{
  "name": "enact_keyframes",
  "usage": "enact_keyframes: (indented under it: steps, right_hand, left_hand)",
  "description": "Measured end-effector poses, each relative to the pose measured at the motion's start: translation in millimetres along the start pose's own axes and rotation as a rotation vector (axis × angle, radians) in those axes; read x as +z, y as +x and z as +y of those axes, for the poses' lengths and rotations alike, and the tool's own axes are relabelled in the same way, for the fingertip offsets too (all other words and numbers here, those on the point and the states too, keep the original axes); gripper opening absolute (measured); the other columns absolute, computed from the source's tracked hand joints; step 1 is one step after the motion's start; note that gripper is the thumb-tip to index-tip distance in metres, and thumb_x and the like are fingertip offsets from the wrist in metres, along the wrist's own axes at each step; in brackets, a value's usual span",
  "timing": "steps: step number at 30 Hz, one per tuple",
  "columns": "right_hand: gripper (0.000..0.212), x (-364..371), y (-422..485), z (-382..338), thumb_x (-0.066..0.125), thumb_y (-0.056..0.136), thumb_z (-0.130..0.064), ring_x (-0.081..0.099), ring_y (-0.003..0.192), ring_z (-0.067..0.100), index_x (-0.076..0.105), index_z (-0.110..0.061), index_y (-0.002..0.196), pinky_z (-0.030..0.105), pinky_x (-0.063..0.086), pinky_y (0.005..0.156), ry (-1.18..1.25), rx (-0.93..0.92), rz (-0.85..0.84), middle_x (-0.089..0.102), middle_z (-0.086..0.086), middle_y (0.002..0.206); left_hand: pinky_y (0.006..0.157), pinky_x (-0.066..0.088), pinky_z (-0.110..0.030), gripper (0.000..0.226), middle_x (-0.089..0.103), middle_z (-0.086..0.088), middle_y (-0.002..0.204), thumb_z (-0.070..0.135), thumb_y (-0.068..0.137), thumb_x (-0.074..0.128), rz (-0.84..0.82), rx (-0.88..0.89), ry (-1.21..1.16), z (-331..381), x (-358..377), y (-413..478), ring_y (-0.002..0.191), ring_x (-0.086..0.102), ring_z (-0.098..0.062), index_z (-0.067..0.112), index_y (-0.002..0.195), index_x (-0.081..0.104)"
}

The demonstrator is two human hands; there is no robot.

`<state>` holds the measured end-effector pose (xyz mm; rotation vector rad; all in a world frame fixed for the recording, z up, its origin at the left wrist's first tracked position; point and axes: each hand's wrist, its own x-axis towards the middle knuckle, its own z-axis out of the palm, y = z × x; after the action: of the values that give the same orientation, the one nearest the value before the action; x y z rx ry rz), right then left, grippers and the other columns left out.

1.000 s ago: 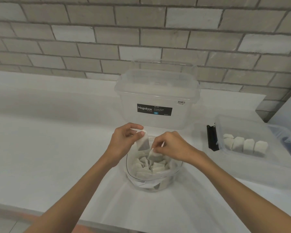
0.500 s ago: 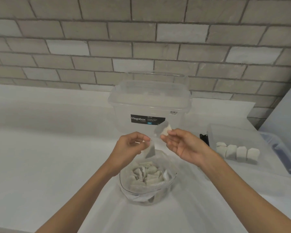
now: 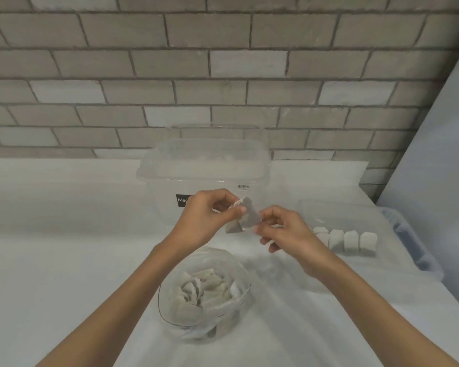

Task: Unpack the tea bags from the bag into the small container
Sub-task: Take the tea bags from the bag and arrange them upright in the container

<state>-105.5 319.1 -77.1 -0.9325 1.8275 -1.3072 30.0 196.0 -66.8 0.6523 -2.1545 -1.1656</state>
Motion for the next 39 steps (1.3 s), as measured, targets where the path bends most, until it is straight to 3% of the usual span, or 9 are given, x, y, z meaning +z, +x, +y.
enact_keyframes:
  steps: [3, 5, 8, 14, 20, 24, 28, 33, 39]
  right_hand:
    - [0.017, -23, 0, -14, 0.066, 0.086, -0.019, 0.058, 0.064, 0.010, 0.064, -0.029, 0.100, 0.011, 0.043, 0.060, -0.320, -0.276, 0.181, 0.063, -0.010, 0.091]
    - [0.018, -36, -4, -23, 0.066, 0.087, -0.023, 0.058, 0.070, 0.007, 0.065, -0.033, 0.102, 0.007, 0.042, 0.064, -0.434, -0.419, 0.183, 0.062, -0.014, 0.094]
    - [0.008, -54, -4, -26, 0.068, 0.086, -0.026, 0.057, 0.074, 0.004, 0.070, -0.031, 0.092, 0.007, 0.040, 0.067, -0.533, -0.492, 0.175, 0.065, -0.012, 0.087]
    - [0.005, -99, -3, -22, 0.073, 0.082, -0.025, 0.058, 0.073, 0.004, 0.073, -0.029, 0.079, 0.006, 0.039, 0.069, -0.605, -0.479, 0.233, 0.067, -0.009, 0.080]
    - [0.004, -155, 4, -12, 0.074, 0.082, -0.019, 0.058, 0.072, -0.008, 0.076, -0.022, 0.082, 0.002, 0.039, 0.068, -0.708, -0.422, 0.309, 0.067, -0.010, 0.076]
    - [0.007, -177, 21, 15, 0.069, 0.086, -0.018, 0.062, 0.076, 0.011, 0.075, -0.022, 0.085, 0.033, 0.053, 0.075, -0.869, -0.338, 0.350, 0.069, -0.007, 0.081]
    - [0.012, -180, 39, 45, 0.063, 0.087, -0.014, 0.060, 0.086, 0.018, 0.073, -0.021, 0.087, 0.030, 0.047, 0.069, -1.033, -0.183, 0.219, 0.064, -0.006, 0.084]
    - [0.015, -172, 62, 83, 0.062, 0.084, -0.010, 0.062, 0.091, 0.025, 0.071, -0.022, 0.084, 0.030, 0.045, 0.068, -1.123, -0.029, 0.079, 0.067, 0.002, 0.098]
    - [0.020, -169, 77, 100, 0.058, 0.085, -0.003, 0.062, 0.091, 0.028, 0.071, -0.018, 0.087, 0.030, 0.041, 0.066, -1.200, -0.012, 0.076, 0.065, 0.004, 0.104]
  left_hand:
    - [0.063, 0.041, -0.012, 0.010, 0.064, 0.016, 0.063, 0.028, 0.079, 0.078, -0.089, 0.047, 0.180, 11, 6, 15, 0.062, 0.057, 0.001, 0.022, 0.075, 0.071]
    - [0.060, 0.036, -0.009, 0.012, 0.060, 0.021, 0.059, 0.031, 0.079, 0.077, -0.147, 0.082, 0.241, 20, 14, 23, 0.059, 0.053, 0.006, 0.025, 0.073, 0.070]
    - [0.066, 0.043, -0.017, 0.011, 0.066, 0.016, 0.069, 0.035, 0.078, 0.076, -0.199, 0.138, 0.275, 31, 30, 35, 0.067, 0.057, 0.006, 0.027, 0.074, 0.070]
    - [0.075, 0.051, -0.032, 0.013, 0.068, 0.013, 0.073, 0.045, 0.075, 0.076, -0.232, 0.153, 0.264, 41, 66, 50, 0.075, 0.060, -0.002, 0.033, 0.073, 0.071]
    - [0.064, 0.041, -0.014, 0.009, 0.064, 0.021, 0.071, 0.030, 0.083, 0.073, -0.208, 0.160, 0.254, 43, 83, 57, 0.065, 0.055, 0.003, 0.033, 0.075, 0.069]
    - [0.065, 0.044, -0.012, 0.020, 0.064, 0.013, 0.079, 0.022, 0.085, 0.071, -0.177, 0.168, 0.231, 42, 86, 62, 0.064, 0.055, 0.002, 0.040, 0.084, 0.062]
    - [0.070, 0.046, -0.016, 0.014, 0.065, 0.013, 0.082, 0.025, 0.086, 0.071, -0.168, 0.147, 0.250, 41, 87, 63, 0.068, 0.057, 0.001, 0.036, 0.091, 0.066]
    - [0.084, 0.053, -0.033, 0.003, 0.069, 0.013, 0.081, 0.029, 0.084, 0.072, -0.170, 0.127, 0.294, 37, 86, 64, 0.083, 0.065, -0.006, 0.031, 0.084, 0.070]
    - [0.079, 0.050, -0.026, 0.006, 0.069, 0.014, 0.083, 0.029, 0.084, 0.072, -0.190, 0.135, 0.329, 35, 86, 64, 0.084, 0.062, 0.002, 0.033, 0.079, 0.069]
